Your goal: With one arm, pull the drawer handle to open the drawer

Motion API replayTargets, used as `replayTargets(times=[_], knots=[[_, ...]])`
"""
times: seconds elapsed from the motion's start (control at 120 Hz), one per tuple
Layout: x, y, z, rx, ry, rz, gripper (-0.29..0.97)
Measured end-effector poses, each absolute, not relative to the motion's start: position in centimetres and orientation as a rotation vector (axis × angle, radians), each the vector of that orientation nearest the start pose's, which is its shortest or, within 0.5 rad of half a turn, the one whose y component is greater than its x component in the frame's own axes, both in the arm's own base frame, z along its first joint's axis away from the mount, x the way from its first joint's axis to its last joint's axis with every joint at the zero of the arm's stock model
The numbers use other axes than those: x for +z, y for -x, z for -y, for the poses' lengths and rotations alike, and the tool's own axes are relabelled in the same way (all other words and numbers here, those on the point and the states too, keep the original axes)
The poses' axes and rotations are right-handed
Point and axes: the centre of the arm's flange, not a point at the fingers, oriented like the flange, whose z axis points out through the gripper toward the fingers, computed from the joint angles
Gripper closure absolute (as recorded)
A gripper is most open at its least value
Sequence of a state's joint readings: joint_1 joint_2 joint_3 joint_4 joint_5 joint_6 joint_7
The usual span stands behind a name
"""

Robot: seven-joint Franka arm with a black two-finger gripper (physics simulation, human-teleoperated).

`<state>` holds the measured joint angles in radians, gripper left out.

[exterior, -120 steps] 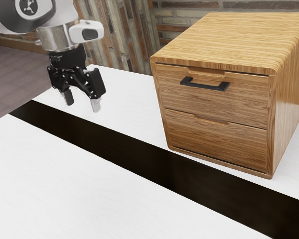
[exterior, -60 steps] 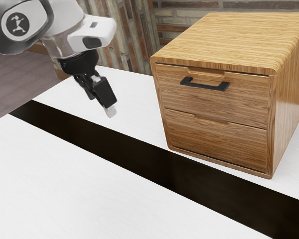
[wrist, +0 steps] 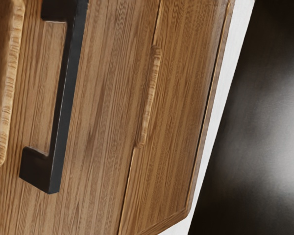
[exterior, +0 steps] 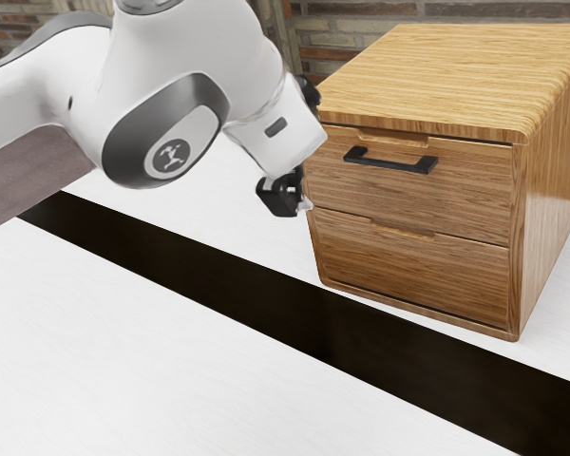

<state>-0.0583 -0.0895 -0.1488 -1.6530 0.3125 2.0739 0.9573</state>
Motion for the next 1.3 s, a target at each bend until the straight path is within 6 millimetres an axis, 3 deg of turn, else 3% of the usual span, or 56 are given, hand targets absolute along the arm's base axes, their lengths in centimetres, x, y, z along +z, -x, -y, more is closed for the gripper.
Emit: replayTargets(times=[0.167, 0.292, 0.367, 0.517, 0.692, 0.767, 0.85, 1.042, 1.167, 1.3], knots=[[69.7, -58.3, 14.6, -0.552, 1.984, -1.694, 0.01], [69.5, -58.6, 16.1, -0.56, 1.938, -1.763, 0.06], [69.6, -58.6, 15.6, -0.556, 1.929, -1.768, 0.16], [69.7, -59.1, 12.7, -0.535, 1.945, -1.738, 0.31], [69.3, -60.4, 8.1, -0.501, 1.996, -1.676, 0.39], [69.3, -61.0, 7.0, -0.498, 2.006, -1.66, 0.4], [69.4, -61.1, 7.8, -0.507, 1.992, -1.677, 0.41], [69.7, -60.7, 13.2, -0.556, 1.92, -1.779, 0.42], [69.8, -62.7, 12.7, -0.536, 1.939, -1.77, 0.42], [69.7, -62.7, 12.3, -0.511, 1.954, -1.779, 0.43]])
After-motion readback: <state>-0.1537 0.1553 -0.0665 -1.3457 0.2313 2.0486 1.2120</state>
